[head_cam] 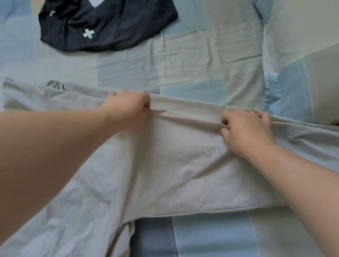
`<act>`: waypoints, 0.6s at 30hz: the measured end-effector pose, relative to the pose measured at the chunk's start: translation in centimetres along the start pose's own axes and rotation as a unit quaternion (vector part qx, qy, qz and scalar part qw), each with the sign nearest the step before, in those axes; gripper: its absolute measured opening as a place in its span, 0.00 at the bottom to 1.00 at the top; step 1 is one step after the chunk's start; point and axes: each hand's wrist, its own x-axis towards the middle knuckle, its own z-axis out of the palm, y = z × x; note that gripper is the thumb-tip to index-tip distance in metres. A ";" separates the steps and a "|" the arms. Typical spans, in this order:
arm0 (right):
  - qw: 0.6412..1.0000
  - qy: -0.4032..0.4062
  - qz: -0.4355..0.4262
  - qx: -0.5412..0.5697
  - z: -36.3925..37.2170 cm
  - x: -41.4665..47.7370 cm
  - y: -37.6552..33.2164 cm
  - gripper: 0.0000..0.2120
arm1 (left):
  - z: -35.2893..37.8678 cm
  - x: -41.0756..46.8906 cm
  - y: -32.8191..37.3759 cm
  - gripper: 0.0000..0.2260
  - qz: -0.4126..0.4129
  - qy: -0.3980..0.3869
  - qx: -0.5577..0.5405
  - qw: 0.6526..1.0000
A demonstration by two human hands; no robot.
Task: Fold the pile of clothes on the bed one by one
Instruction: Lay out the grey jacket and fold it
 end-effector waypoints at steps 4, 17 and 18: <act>0.990 0.099 0.060 0.084 -1.0 0.2 0.5 0.06 | -0.1 0.4 0.2 0.04 0.011 0.103 -0.081 0.991; 0.997 0.005 -0.057 0.055 0.9 2.6 -10.0 0.22 | -1.5 -0.8 -11.3 0.14 -0.060 -0.010 0.028 0.998; 0.997 -0.002 -0.046 0.064 1.0 3.2 -11.1 0.21 | -1.5 -0.9 -12.2 0.11 -0.065 -0.004 0.039 0.997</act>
